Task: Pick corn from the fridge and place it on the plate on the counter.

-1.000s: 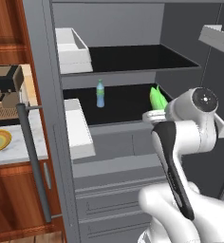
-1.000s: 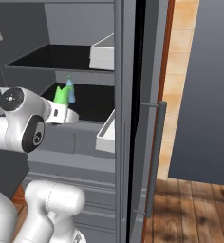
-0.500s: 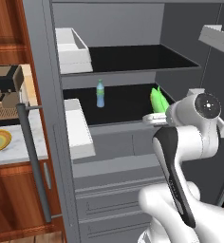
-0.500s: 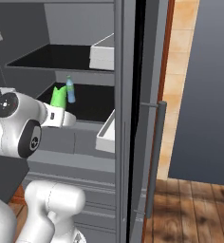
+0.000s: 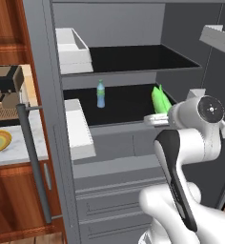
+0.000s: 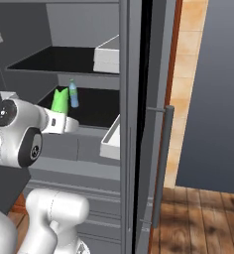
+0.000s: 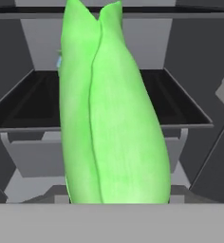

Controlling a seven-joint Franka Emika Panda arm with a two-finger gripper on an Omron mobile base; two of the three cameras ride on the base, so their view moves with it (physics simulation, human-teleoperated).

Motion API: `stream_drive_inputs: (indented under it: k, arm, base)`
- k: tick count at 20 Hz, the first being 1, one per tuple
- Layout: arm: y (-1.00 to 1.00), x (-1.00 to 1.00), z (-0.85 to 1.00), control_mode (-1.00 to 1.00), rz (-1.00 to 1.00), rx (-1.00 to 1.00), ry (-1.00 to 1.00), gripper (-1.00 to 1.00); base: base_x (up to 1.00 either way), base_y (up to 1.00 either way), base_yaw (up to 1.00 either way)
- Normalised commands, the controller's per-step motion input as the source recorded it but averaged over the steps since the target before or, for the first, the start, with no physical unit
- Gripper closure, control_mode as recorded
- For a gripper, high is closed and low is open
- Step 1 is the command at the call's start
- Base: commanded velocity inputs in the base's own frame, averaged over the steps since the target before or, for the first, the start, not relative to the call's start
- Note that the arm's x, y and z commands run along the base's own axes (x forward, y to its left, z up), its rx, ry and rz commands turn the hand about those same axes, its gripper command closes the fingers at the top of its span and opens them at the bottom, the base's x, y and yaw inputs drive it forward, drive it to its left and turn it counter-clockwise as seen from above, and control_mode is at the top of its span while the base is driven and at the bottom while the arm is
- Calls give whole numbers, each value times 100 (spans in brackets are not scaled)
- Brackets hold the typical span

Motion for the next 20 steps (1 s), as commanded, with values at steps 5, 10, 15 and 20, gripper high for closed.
stream_drive_inputs:
  k: [5, 10, 15, 20]
  arm:
    - [0, 0, 0, 100, 0, 0, 0, 100]
    - [0, 0, 0, 100, 0, 0, 0, 100]
    - [0, 0, 0, 100, 0, 0, 0, 100]
    - [0, 0, 0, 100, 0, 0, 0, 100]
  base:
    - [-37, 0, 0]
    - [-42, 0, 0]
    - [-43, 6, 1]
    - [-44, 21, 3]
